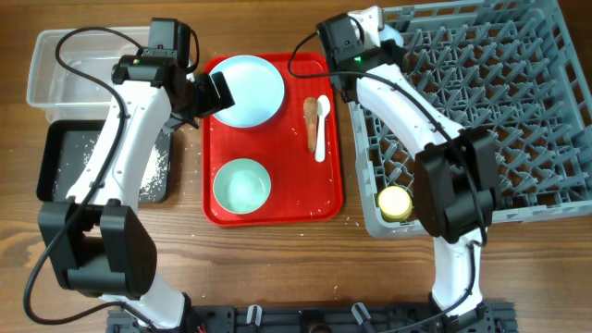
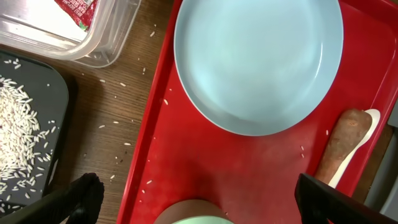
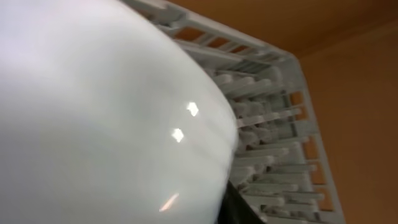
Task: Sort waste into correct bins and load items into the dishwasher rack
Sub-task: 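Release the bowl and move the right gripper back toward the red tray, then grasp the green bowl rim with the right gripper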
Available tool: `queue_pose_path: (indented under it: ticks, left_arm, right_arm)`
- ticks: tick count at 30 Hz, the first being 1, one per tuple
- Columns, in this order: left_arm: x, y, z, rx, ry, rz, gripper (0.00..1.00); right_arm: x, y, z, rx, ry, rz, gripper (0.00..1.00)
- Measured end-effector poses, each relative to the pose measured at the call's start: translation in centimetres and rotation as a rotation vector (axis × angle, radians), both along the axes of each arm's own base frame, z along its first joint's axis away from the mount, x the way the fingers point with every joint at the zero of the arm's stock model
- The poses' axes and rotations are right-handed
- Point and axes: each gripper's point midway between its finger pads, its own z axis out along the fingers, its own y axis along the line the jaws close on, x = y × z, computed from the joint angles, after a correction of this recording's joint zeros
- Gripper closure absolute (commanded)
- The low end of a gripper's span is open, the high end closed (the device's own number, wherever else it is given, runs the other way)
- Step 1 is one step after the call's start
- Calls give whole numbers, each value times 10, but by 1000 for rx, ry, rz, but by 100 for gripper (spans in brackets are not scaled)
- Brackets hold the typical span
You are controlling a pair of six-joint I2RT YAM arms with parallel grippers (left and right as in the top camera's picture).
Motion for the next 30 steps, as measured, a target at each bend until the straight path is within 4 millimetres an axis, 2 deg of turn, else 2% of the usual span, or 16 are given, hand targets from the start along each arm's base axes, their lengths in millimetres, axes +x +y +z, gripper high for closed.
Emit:
queue_pose_path:
  ticks: [2,3,7,10,12,15,18,20,22,26,29,30]
  left_arm:
    - [0,0,0,0,0,0,0]
    - [0,0,0,0,0,0,0]
    - [0,0,0,0,0,0,0]
    - [0,0,0,0,0,0,0]
    - [0,0,0,0,0,0,0]
    - [0,0,0,0,0,0,0]
    - [0,0,0,0,0,0,0]
    - [0,0,0,0,0,0,0]
    - [0,0,0,0,0,0,0]
    - [9,3,3,11,-38,7,0]
    - [11,19,3,27,-39,59,0]
    - [11,34,3,22,-35,123,0]
  right_arm:
    - [-1,8,-4,22,12,22,41]
    - [-2,12,-7,34,26,37,39]
    - [-2,20,-14,80,53,68,37]
    - [-2,33,-25,161,92,118,34]
    - [-3,42,-22,223,102,152,33]
    - [-6,54,0,314,77,199,32]
    - [-11,67,43,438,5,255,28]
    - [-16,80,63,527,-17,304,27]
    - [-24,99,73,661,-8,357,28]
    - [-52,145,61,957,145,414,29]
    - [-76,168,54,1087,260,421,30]
    - [-92,179,45,1122,337,408,32]
